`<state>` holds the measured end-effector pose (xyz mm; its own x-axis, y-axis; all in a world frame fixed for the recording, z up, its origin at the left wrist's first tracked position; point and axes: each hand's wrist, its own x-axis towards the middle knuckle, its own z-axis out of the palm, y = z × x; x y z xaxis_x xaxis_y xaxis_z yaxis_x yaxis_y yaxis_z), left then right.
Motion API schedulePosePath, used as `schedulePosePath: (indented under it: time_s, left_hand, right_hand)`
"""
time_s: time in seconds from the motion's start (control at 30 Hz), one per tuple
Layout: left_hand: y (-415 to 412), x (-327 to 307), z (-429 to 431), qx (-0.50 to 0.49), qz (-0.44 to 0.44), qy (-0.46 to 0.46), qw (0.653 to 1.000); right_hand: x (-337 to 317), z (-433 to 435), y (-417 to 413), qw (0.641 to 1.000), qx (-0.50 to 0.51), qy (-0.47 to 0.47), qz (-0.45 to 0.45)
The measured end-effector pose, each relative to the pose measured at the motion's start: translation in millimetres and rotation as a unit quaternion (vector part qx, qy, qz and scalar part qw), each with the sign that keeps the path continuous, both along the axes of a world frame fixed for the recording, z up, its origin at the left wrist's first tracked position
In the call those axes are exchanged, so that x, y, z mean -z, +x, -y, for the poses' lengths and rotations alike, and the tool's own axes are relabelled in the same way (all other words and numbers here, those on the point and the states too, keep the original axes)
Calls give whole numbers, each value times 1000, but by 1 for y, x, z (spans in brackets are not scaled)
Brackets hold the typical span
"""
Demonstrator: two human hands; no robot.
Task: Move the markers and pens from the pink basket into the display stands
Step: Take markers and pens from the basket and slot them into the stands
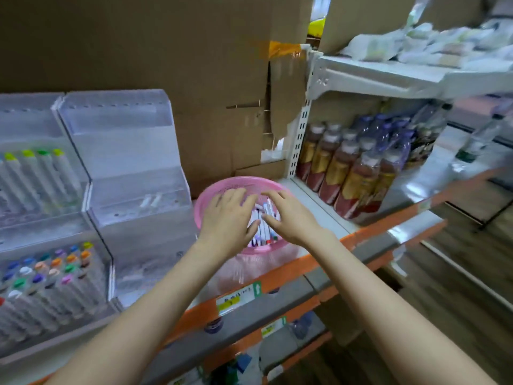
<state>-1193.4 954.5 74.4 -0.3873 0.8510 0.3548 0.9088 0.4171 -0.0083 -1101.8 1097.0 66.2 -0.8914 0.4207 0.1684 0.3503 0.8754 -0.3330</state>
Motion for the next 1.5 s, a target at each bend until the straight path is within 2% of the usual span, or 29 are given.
schedulePosePath:
  time_s: [0.17, 0.3, 0.43, 0.5, 0.63, 0.77, 0.9, 1.03, 1.17, 1.5]
  left_hand:
    - [-9, 31, -28, -55, 56, -90, 993]
    - [-27, 42, -38, -103, 107, -107, 983]
    - [-45, 50, -48, -130, 136, -114, 976]
    - [-51, 52, -51, -135, 159, -118, 971]
    - [-60, 50, -56, -133, 201, -85, 967]
    - [-61, 54, -57, -128, 248, -49, 959]
    - [-61, 56, -58, -125, 290, -15, 949]
    - [-62, 57, -56, -148, 327, 8, 933]
    - [-62, 60, -55, -163, 334, 14, 928]
    - [-68, 59, -55, -143, 363, -35, 920]
  right_hand:
    - [23, -21, -4, 998, -10, -25, 54]
    - [27, -33, -21, 998, -11, -28, 57]
    - [32, -37, -45, 994, -23, -9, 108]
    - [36, -38, -55, 992, 3, -1, 123]
    - [40, -39, -69, 993, 59, -21, 101]
    - [51, -35, -74, 998, 21, -41, 51]
    - [53, -31, -73, 997, -41, -42, 48]
    - [51, -31, -72, 996, -22, -74, 37]
    - [50, -32, -70, 996, 21, -82, 35]
    - [53, -36, -71, 994, 10, -105, 35]
